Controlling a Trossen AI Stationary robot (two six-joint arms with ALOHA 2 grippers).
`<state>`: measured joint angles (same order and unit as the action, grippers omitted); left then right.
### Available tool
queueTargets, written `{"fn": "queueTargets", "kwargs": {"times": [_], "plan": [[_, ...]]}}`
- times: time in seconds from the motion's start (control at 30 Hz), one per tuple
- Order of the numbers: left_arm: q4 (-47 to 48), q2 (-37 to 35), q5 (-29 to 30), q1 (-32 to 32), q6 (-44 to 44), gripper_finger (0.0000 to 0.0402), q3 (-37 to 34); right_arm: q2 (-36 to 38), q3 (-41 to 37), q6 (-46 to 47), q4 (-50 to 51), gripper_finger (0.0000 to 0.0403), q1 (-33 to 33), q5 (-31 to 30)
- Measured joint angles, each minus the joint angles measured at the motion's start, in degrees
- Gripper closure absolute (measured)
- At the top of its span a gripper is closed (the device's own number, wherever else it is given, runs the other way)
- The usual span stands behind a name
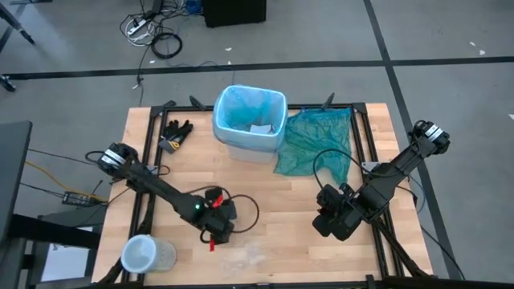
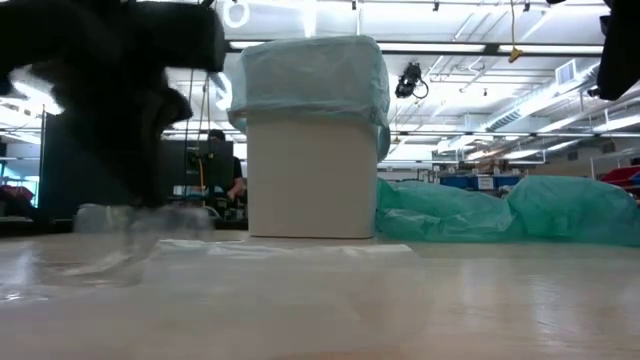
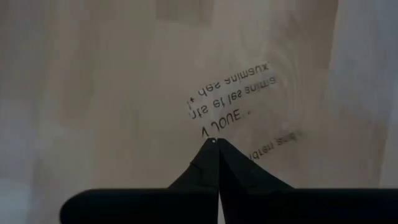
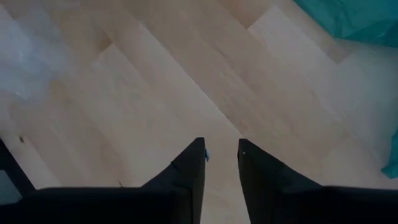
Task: Place trash/remove bag and relplace
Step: Put the transparent plastic into the trash bin
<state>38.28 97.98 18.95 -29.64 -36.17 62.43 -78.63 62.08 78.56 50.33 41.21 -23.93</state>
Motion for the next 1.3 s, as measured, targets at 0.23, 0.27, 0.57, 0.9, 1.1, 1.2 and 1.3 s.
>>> {"fn": "queueTargets", "kwargs": {"times": [0.23,0.27,0.57,0.9,1.1,1.2,1.3], "plan": [[-0.3,-9.5,0.7,3.1,0.0,0.0401,0.0,0.0,0.0,0.0,-0.3,0.0323,0.0,-3.5],[-0.1,-11.1,1.0,3.7,0.0,0.0401,0.3,0.0,0.0,0.0,-0.3,0.0323,0.0,-3.9],[3.4,-18.8,14.0,10.8,15.1,0.0401,14.0,0.0,0.0,0.0,-0.7,0.0323,-0.1,-8.5],[3.0,-18.7,21.6,26.4,38.9,0.0401,27.3,0.0,0.0,0.0,-1.5,0.0323,-0.1,-12.2],[1.7,-18.7,20.7,34.9,47.3,0.0395,28.3,0.0,0.0,0.0,-1.6,0.0323,-0.1,-12.7],[2.1,-18.3,16.7,38.0,49.1,0.0382,28.3,0.0,0.0,0.0,-1.7,0.0323,-0.1,-12.7],[3.5,-17.7,10.9,39.5,49.6,0.0362,28.3,0.0,0.0,0.0,-2.0,0.0323,-0.1,-12.7]]}}
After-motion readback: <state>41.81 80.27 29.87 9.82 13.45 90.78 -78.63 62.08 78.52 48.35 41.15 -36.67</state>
